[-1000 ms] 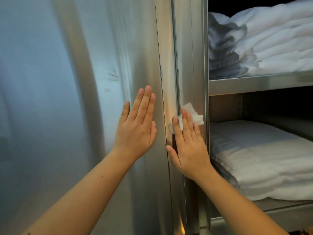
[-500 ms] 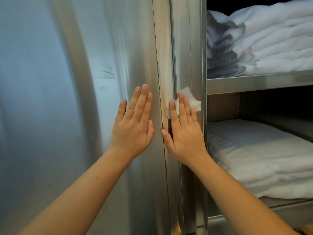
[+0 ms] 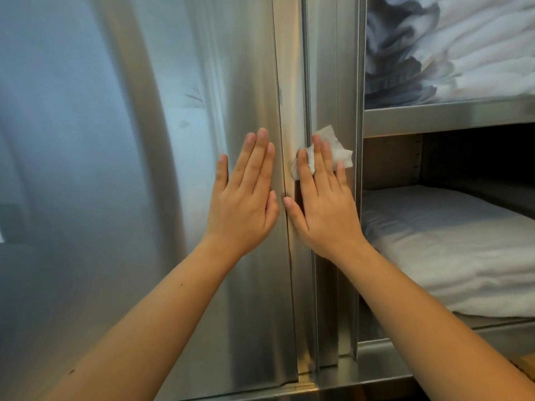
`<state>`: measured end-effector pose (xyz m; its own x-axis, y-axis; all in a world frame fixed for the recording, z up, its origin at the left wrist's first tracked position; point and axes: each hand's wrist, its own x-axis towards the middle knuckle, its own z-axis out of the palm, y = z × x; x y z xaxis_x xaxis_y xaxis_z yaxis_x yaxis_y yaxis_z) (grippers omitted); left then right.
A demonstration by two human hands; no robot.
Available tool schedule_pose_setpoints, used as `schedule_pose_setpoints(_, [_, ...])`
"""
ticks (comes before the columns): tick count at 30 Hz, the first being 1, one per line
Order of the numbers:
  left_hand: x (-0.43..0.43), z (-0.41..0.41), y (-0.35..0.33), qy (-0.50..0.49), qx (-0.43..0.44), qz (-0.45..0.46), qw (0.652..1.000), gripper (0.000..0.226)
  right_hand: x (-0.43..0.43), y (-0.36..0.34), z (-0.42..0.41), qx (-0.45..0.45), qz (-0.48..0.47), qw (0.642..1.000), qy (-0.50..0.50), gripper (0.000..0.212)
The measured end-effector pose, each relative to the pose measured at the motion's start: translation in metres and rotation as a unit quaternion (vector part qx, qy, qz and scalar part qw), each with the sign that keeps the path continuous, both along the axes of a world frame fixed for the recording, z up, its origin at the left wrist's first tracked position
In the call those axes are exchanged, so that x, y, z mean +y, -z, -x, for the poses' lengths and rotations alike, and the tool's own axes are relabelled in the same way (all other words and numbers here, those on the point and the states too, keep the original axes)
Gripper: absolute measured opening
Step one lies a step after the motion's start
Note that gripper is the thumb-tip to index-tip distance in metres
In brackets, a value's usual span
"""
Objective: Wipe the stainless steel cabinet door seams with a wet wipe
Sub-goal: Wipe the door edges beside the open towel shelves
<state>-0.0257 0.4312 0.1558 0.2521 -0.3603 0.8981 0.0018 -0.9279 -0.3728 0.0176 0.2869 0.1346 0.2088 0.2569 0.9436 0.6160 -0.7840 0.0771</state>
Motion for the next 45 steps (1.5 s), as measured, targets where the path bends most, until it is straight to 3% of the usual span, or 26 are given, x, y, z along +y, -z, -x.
schedule_pose_setpoints(13, [-0.007,0.014,0.101,0.001,0.072,0.033,0.997,0.057,-0.006,0.097,0.012,0.059,0.032,0.998,-0.005,0.066])
schedule_pose_setpoints(31, [-0.017,0.027,0.174,0.007,0.163,0.070,0.984,0.060,-0.015,0.215,0.034,0.183,0.088,0.979,0.017,0.067])
schedule_pose_setpoints(45, [-0.011,0.028,0.206,0.004,0.200,0.065,0.978,0.064,-0.010,0.216,0.026,0.193,0.054,0.980,0.005,0.066])
